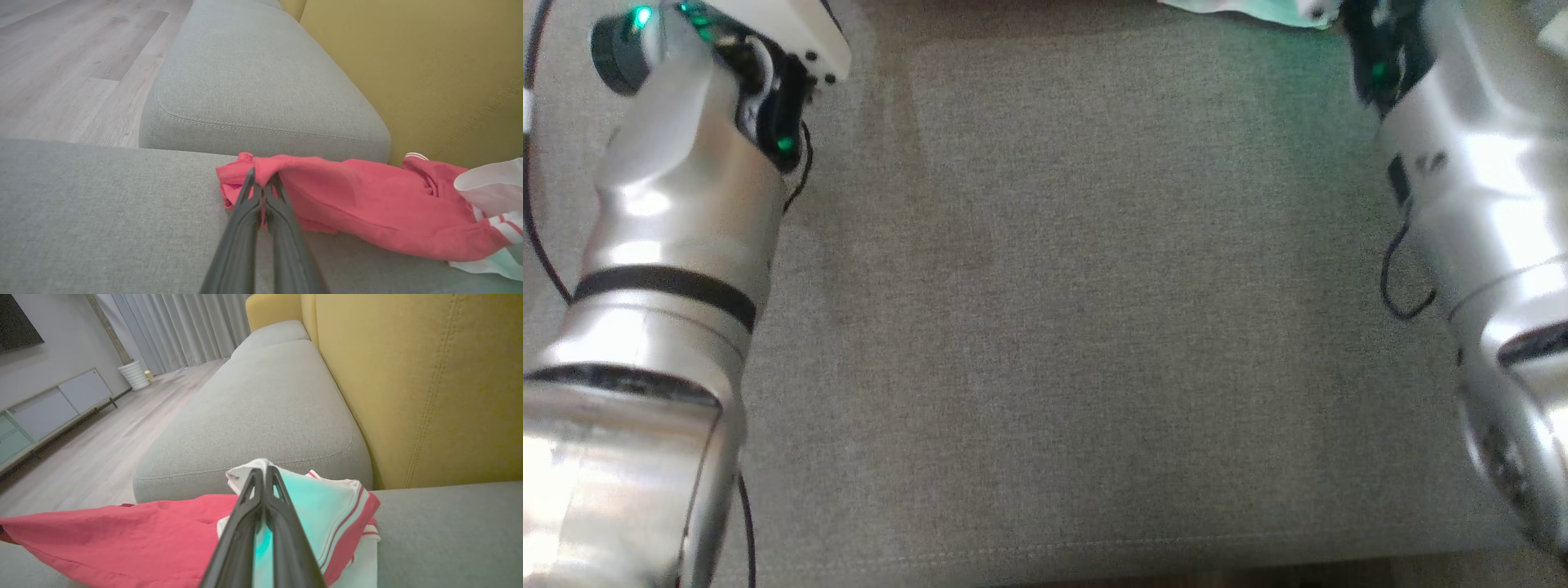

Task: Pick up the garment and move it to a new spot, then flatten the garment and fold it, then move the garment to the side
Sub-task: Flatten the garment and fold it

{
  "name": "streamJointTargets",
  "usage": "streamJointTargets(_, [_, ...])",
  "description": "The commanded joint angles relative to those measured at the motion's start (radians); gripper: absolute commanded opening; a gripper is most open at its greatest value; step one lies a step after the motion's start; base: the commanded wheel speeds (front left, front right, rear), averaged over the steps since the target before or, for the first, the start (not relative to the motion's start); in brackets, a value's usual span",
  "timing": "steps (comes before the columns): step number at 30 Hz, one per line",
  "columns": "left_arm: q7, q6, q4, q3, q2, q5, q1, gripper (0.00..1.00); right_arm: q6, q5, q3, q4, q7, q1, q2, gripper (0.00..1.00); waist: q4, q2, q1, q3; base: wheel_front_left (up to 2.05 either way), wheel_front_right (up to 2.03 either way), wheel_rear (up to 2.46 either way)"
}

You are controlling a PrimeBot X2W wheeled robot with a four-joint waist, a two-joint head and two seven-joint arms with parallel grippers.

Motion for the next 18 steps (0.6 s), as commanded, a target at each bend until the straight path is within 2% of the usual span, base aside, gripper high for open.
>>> streamJointTargets(1, [-0.014, -0.005, -0.041, 0.017, 0.032, -0.01, 0.021, 0.0, 0.008, 0.023, 0.013, -0.051, -0.035, 0.051, 0.024, 0.0, -0.002, 0.0, -0.0002, -0.017, 0.0, 0.0, 0.0])
streamJointTargets(4, [-0.016, -0.006, -0.107, 0.031, 0.041, -0.023, 0.103, 0.0, 0.008, 0.06, 0.017, -0.113, -0.079, 0.164, 0.014, 0.0, -0.006, 0.0, -0.0002, -0.052, 0.0, 0.0, 0.0])
streamJointTargets(8, [-0.017, -0.007, -0.253, 0.067, 0.061, -0.025, 0.286, 0.0, 0.008, 0.105, 0.0, -0.298, -0.115, 0.389, -0.017, 0.0, -0.009, 0.0, -0.0002, -0.118, 0.0, 0.0, 0.0])
streamJointTargets(13, [-0.017, -0.007, -0.44, 0.084, 0.081, 0.006, 0.538, 0.0, 0.008, 0.107, -0.06, -0.59, -0.118, 0.751, -0.043, 0.0, -0.017, 0.0, -0.0002, -0.199, 0.0, 0.0, 0.0])
streamJointTargets(18, [-0.017, 0.013, -0.641, 0.098, 0.101, 0.03, 0.779, 0.0, 0.008, 0.064, -0.174, -0.941, -0.008, 1.101, -0.012, 0.0, -0.022, 0.0, -0.0002, -0.265, 0.0, 0.0, 0.0])
